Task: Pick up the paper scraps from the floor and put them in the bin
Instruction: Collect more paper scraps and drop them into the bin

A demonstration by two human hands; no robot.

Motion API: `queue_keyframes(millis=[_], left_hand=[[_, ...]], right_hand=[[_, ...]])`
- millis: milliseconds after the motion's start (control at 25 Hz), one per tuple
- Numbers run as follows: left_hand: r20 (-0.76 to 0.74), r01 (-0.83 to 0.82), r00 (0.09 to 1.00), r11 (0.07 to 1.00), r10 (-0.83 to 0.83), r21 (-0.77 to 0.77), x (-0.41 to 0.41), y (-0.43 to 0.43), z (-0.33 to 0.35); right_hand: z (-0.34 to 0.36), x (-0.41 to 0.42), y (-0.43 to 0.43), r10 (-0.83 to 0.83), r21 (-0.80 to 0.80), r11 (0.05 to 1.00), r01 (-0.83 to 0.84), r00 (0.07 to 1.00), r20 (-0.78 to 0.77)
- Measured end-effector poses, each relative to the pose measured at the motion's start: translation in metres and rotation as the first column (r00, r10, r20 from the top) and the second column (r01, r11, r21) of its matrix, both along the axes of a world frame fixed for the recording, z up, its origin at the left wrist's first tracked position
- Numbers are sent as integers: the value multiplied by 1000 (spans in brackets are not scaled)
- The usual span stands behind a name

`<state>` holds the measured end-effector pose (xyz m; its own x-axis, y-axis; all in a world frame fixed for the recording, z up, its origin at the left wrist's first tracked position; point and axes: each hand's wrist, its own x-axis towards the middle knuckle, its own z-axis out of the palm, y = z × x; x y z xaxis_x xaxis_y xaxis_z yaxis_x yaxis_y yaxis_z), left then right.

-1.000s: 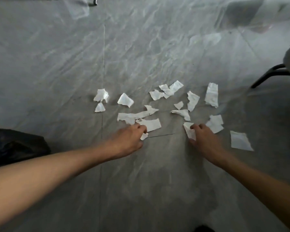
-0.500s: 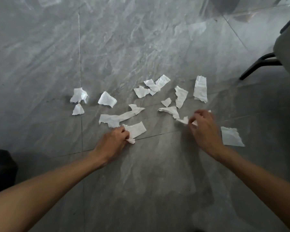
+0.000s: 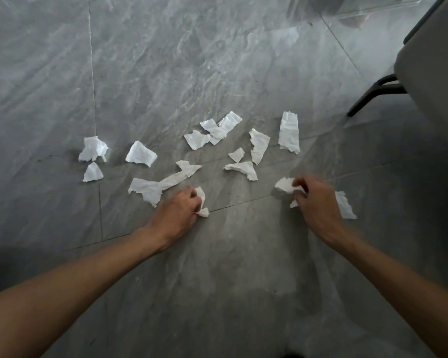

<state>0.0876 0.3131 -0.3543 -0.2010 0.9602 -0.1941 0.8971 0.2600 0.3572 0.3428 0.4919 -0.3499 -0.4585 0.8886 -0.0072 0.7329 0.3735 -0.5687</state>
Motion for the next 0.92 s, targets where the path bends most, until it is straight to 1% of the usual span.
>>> queue_keyframes(millis=[40,80,120,200,320,360,440,480,560,640,720,800,880,920], left_hand=[[25,-11,1000,1000,11,6,0,1,-1],[42,-13,999,1000,12,17,1,1,-2],[53,-7,999,1000,6,25,4,1,-2],[84,7,996,999,-10,34,9,-1,0],[134,-38,991,997,29,62,16,2,5],[135,-74,989,995,64,71,18,3,7],[138,-149,981,986,137,79,15,3,12],[150,-183,974,980,171,75,12,4,14],[191,-245,955,967,229,67,6,8,20],[202,-323,931,943,303,75,-4,15,25],[147,-371,923,925,356,82,-17,18,28],[35,-368,930,927,367,66,-31,11,26],[-86,-347,935,938,345,-6,-44,-2,20],[-113,-341,936,939,334,-45,-47,-7,17]], right_hand=[[2,12,4,-100,-7,995,100,995,-7],[3,23,7,-187,-23,982,188,982,30],[2,34,10,-251,-46,965,257,963,97],[-1,45,10,-317,-99,933,347,919,233],[-3,45,6,-334,-144,910,390,891,306],[-2,43,5,-307,-150,916,372,891,334],[3,38,0,-198,-145,953,267,909,367],[5,32,-4,-144,-141,969,201,929,340],[10,15,-17,-55,-145,985,89,973,224],[13,-4,-28,26,-135,991,-5,988,151],[15,-18,-34,88,-101,992,-76,989,118],[13,-26,-40,145,-53,989,-140,983,115],[9,-34,-47,212,-62,977,-206,969,127],[8,-35,-51,231,-62,973,-225,961,149]])
